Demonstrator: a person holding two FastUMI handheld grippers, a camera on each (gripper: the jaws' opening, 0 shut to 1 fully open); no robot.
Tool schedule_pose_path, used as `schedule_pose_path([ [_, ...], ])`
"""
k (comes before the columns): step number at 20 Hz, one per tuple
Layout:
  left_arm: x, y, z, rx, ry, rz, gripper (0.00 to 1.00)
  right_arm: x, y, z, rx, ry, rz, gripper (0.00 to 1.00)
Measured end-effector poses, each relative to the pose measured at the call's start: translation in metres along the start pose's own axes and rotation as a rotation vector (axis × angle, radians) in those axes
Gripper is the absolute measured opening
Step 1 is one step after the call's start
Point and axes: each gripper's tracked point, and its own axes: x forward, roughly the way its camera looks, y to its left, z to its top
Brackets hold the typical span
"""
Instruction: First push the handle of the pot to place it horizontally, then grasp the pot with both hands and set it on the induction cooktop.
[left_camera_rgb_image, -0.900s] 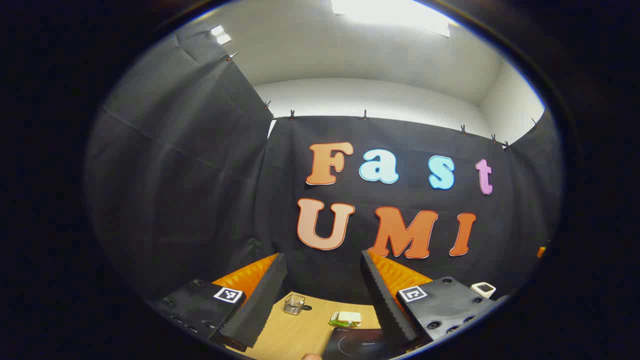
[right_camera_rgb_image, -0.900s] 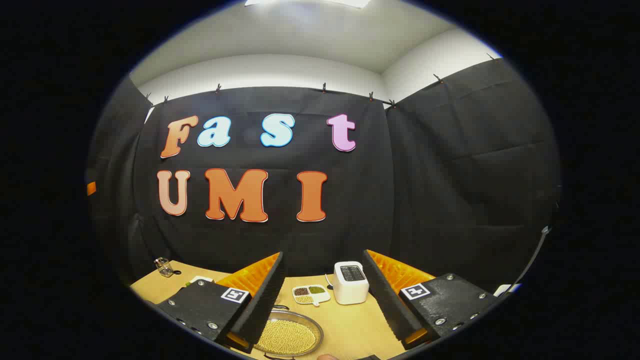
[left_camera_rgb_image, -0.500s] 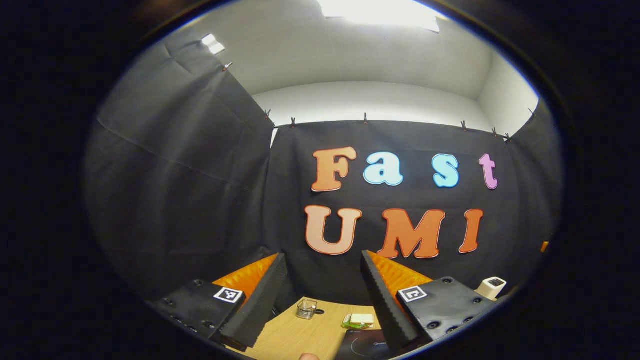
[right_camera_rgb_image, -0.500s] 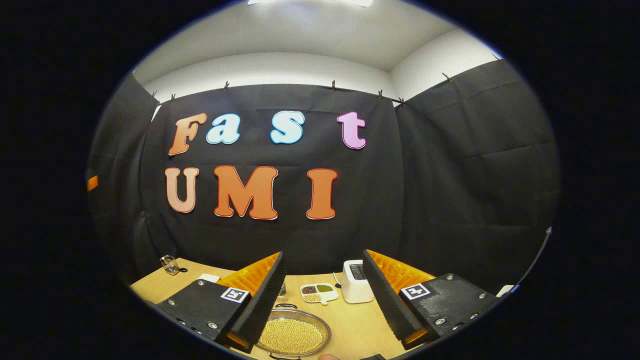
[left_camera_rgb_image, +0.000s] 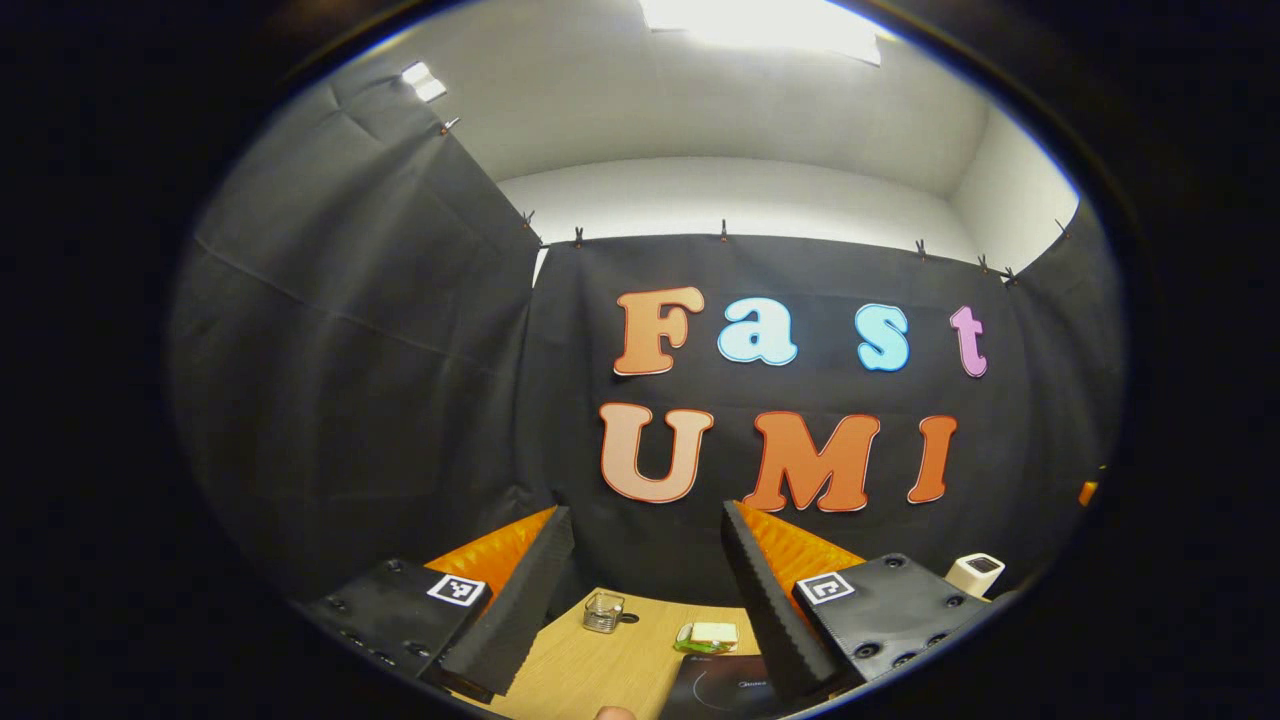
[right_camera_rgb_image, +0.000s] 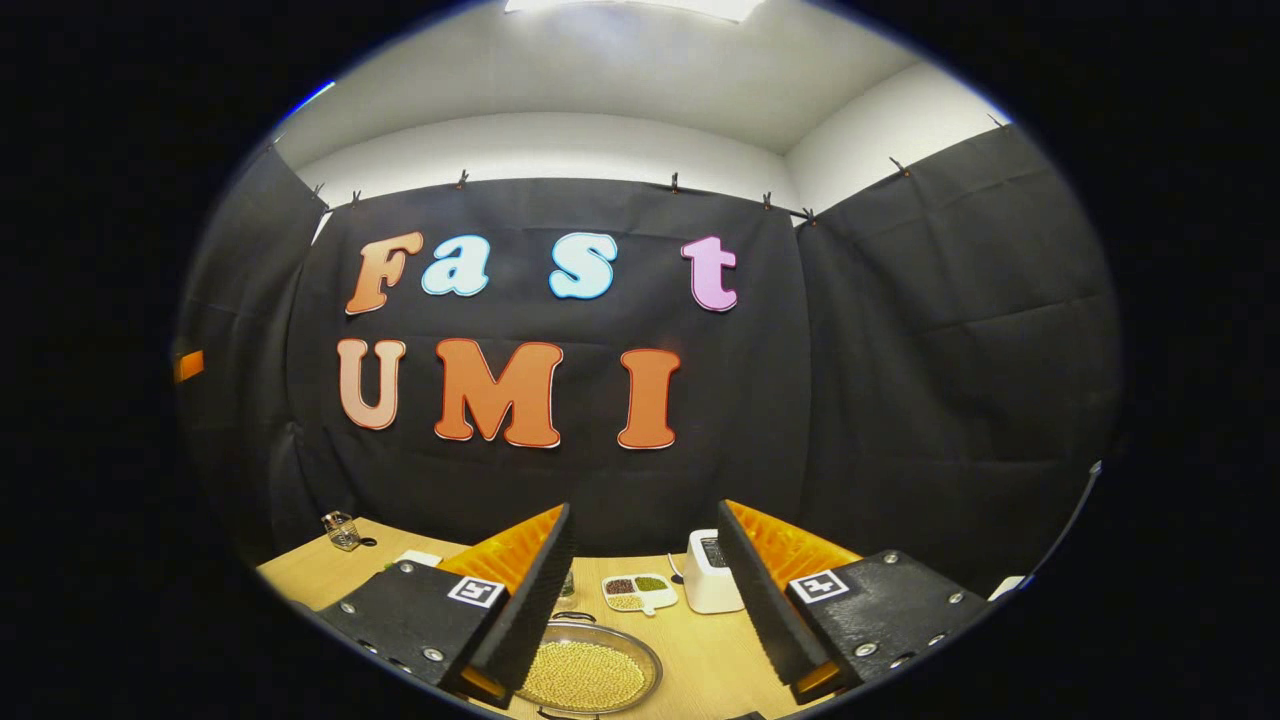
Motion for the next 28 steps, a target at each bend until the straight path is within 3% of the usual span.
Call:
schedule_pose_path([
  [2, 0.001, 0.001, 0.001, 0.001, -0.004, 0.009, 0.97, 0.0, 0.001, -0.001, -0.002, -0.002, 0.007, 0.8],
  [5, -0.002, 0.0, 0.006, 0.006, -0.017, 0.009, 0.98, -0.002, 0.008, -0.008, 0.002, 0.013, 0.04, 0.61],
  [6, -0.003, -0.001, 0.007, 0.006, -0.02, 0.006, 0.97, -0.002, 0.009, -0.012, 0.005, 0.018, 0.048, 0.61],
  [7, -0.004, -0.003, 0.007, 0.008, -0.022, 0.004, 0.97, -0.003, 0.011, -0.014, 0.009, 0.021, 0.054, 0.43],
  [8, -0.004, -0.004, 0.006, 0.014, -0.022, 0.004, 0.97, -0.003, 0.012, -0.017, 0.014, 0.024, 0.058, 0.41],
  [9, -0.005, -0.004, 0.006, 0.022, -0.02, 0.007, 0.96, -0.003, 0.013, -0.021, 0.023, 0.03, 0.06, 0.27],
  [10, -0.004, -0.005, 0.004, 0.028, -0.018, 0.008, 0.98, -0.004, 0.014, -0.026, 0.037, 0.045, 0.062, 0.26],
  [13, -0.005, -0.01, 0.003, 0.033, -0.014, -0.004, 0.97, -0.011, 0.029, -0.045, 0.088, 0.086, 0.1, 0.0],
  [19, -0.002, -0.016, -0.004, 0.03, -0.007, -0.015, 0.96, -0.019, 0.054, -0.104, 0.0, 0.157, 0.123, 0.0],
  [28, 0.006, -0.021, -0.024, 0.016, 0.029, -0.033, 0.97, -0.04, 0.106, -0.233, 0.015, 0.406, 0.229, 0.0],
])
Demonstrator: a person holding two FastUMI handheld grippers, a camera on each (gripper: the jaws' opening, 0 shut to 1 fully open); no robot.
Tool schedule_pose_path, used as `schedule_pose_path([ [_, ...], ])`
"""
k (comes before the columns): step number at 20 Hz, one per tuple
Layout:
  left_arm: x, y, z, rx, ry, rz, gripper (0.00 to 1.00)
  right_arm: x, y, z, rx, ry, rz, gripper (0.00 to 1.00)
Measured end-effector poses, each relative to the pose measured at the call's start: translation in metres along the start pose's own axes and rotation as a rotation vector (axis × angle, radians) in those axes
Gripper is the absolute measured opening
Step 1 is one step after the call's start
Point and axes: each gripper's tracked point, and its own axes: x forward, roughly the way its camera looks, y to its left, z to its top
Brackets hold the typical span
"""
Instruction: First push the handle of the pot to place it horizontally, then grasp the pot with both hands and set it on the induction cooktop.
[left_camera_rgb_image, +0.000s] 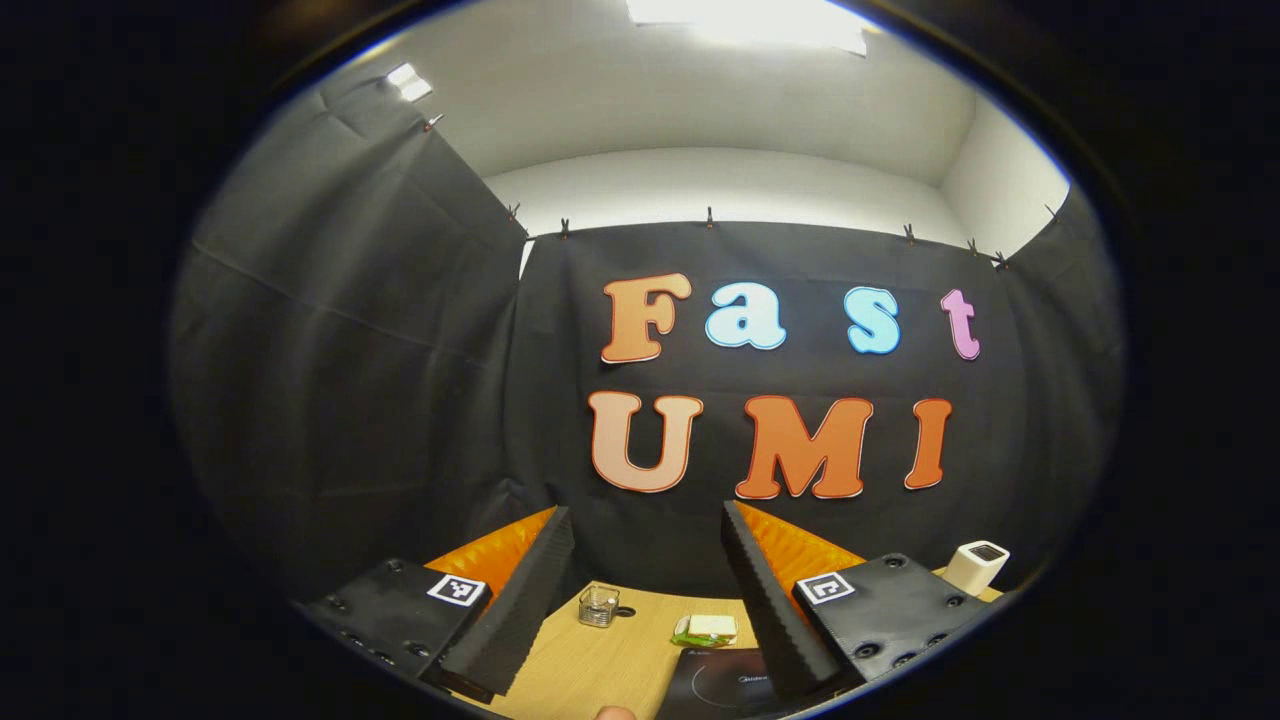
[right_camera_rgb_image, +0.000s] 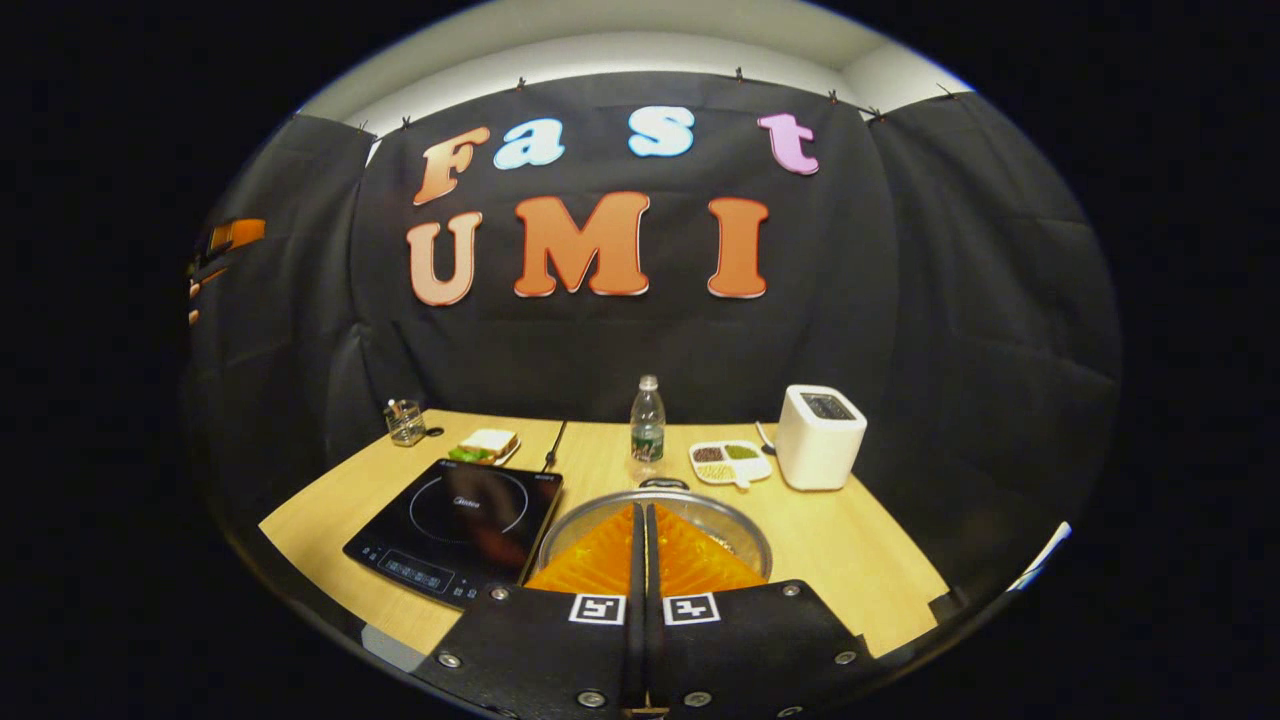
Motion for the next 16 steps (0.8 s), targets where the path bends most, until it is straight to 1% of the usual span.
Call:
schedule_pose_path([
  [7, 0.009, 0.005, -0.016, 0.0, 0.02, 0.011, 0.96, 0.023, 0.016, -0.095, 0.034, 0.195, 0.03, 0.0],
  [8, 0.009, 0.005, -0.018, 0.001, 0.026, 0.013, 0.98, 0.024, 0.019, -0.105, 0.036, 0.216, 0.037, 0.0],
  [12, 0.013, 0.002, -0.025, 0.005, 0.039, 0.012, 0.98, 0.028, 0.037, -0.139, 0.043, 0.293, 0.08, 0.0],
  [16, 0.014, -0.007, -0.026, 0.007, 0.04, -0.003, 0.98, 0.03, 0.047, -0.163, 0.033, 0.349, 0.107, 0.0],
])
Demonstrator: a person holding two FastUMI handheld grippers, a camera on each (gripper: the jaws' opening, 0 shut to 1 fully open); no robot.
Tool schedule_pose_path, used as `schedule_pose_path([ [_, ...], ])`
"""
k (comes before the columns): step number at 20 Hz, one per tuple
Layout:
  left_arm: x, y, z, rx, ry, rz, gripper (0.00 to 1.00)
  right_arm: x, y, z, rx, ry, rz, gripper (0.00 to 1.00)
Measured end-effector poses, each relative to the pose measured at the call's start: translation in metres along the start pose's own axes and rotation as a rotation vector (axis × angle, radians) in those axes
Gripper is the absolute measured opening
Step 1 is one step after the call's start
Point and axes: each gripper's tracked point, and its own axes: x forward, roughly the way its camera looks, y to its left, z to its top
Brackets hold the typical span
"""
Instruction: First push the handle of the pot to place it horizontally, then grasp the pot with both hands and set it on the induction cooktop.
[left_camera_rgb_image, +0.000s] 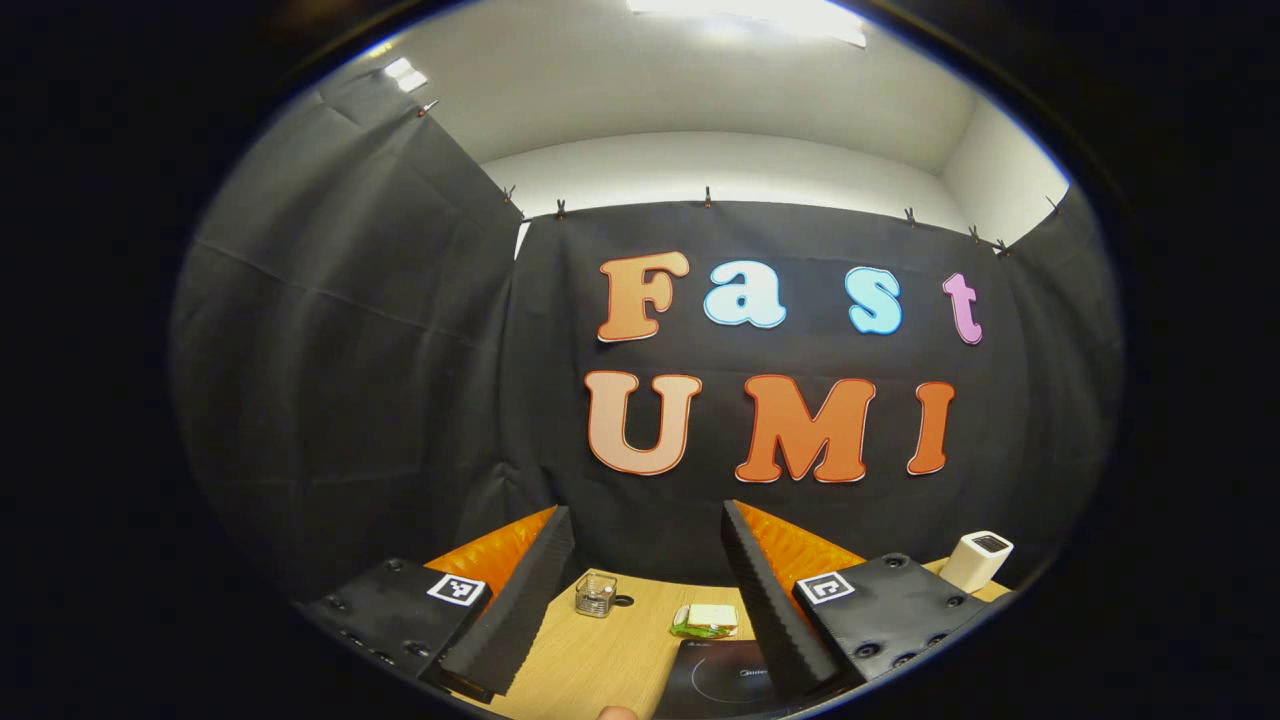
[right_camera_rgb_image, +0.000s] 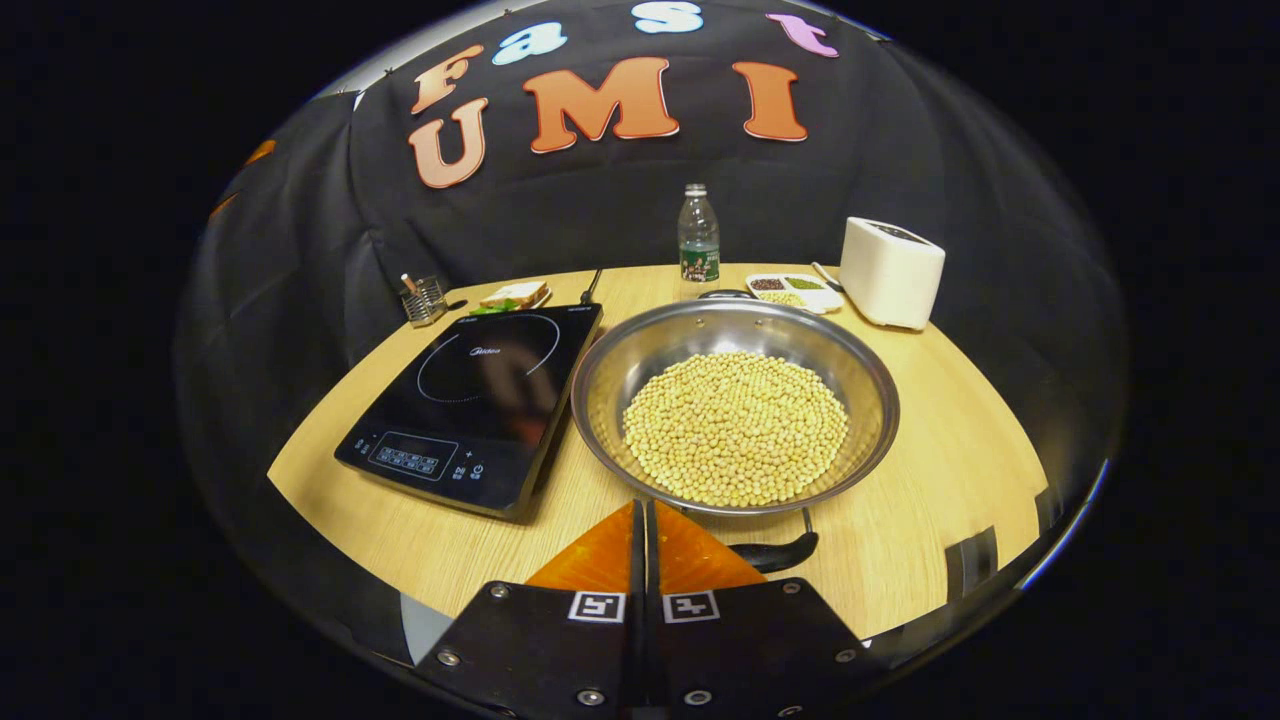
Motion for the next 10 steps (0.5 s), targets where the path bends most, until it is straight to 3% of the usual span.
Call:
schedule_pose_path([
  [4, -0.001, -0.006, -0.002, 0.009, -0.001, -0.009, 0.97, 0.004, -0.002, -0.011, 0.025, 0.041, 0.017, 0.0],
  [10, 0.0, -0.01, -0.005, 0.0, 0.007, -0.019, 0.97, -0.001, -0.034, -0.011, 0.049, 0.039, -0.042, 0.0],
])
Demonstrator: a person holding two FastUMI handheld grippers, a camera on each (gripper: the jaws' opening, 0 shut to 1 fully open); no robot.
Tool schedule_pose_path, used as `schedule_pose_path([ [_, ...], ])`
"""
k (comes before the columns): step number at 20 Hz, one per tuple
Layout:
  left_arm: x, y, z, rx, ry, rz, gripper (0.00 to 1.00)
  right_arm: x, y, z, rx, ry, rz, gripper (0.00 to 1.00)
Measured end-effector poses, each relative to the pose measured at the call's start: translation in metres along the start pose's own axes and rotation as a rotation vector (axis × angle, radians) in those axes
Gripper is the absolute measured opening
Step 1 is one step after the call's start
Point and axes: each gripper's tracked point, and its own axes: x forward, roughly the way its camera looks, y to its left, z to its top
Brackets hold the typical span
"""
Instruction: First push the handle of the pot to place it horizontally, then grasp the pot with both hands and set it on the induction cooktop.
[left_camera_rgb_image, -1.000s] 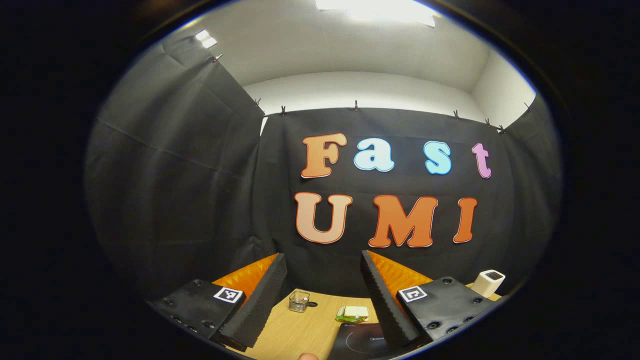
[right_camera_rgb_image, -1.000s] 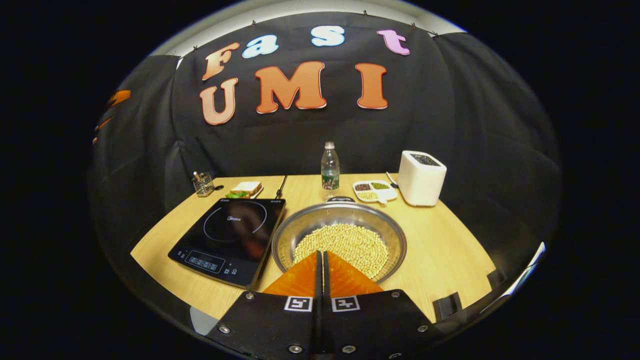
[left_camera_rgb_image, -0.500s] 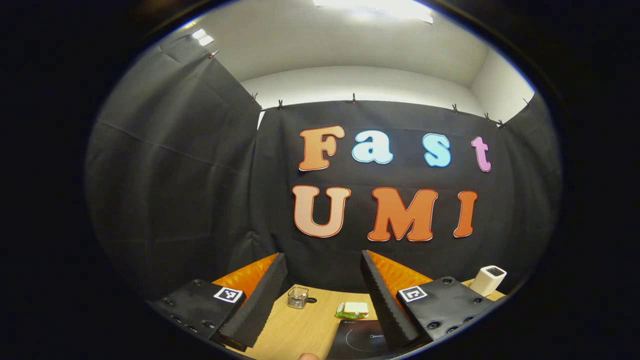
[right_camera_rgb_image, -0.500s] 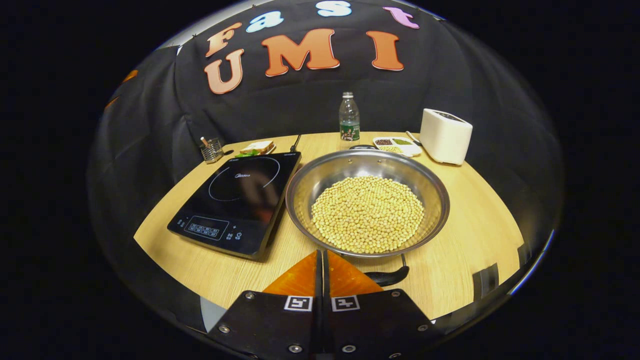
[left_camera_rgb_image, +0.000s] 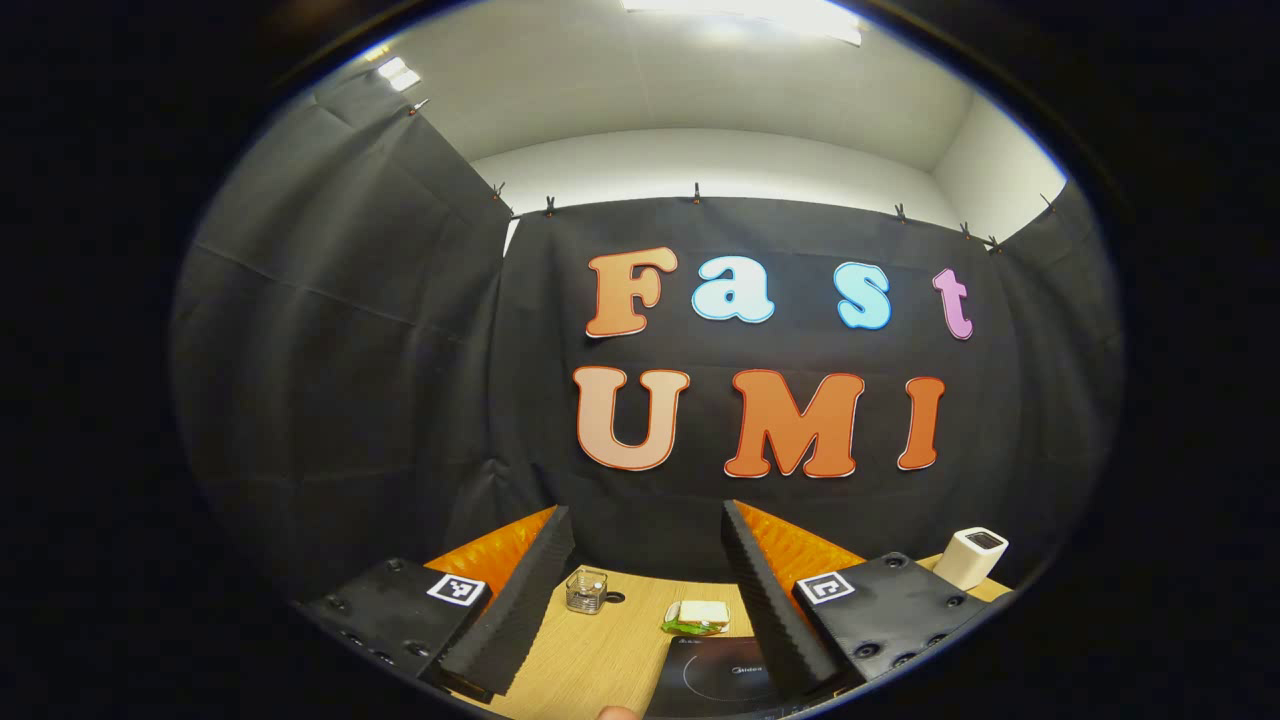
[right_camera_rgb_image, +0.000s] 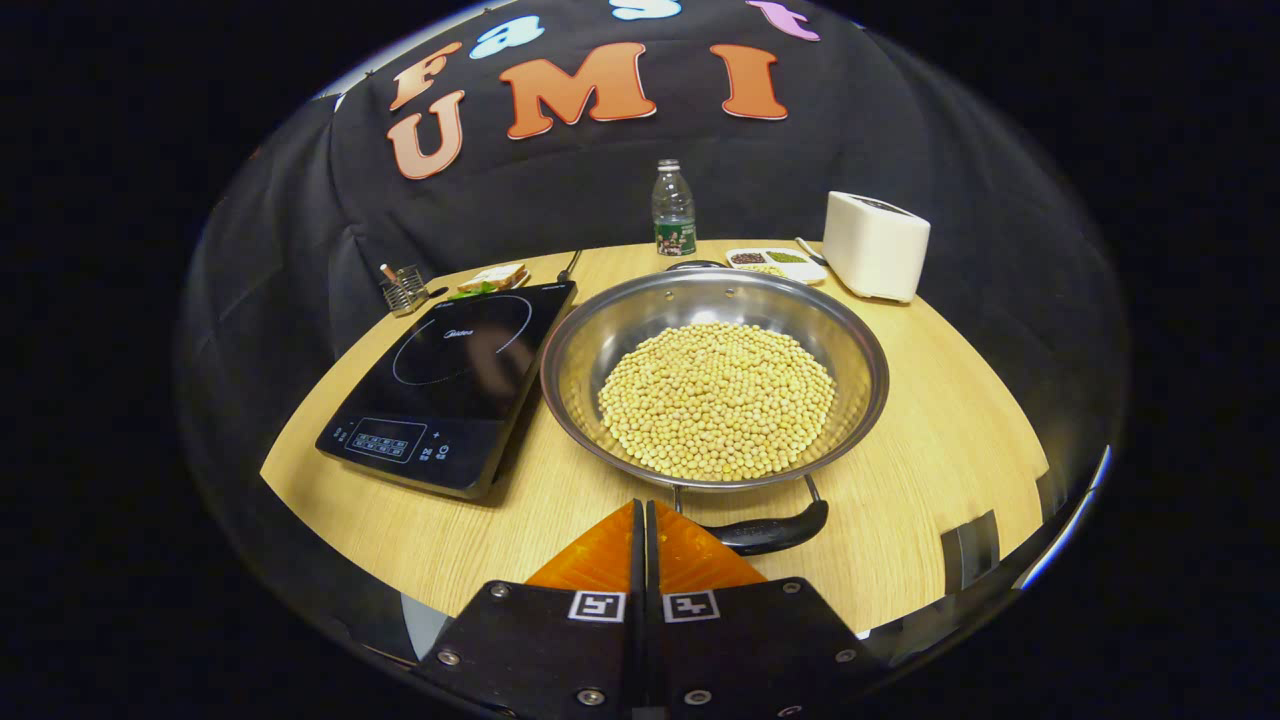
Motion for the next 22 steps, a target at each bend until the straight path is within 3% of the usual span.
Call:
schedule_pose_path([
  [22, 0.005, -0.011, -0.001, 0.012, -0.007, -0.004, 0.97, 0.011, -0.117, 0.018, 0.115, 0.009, -0.201, 0.0],
])
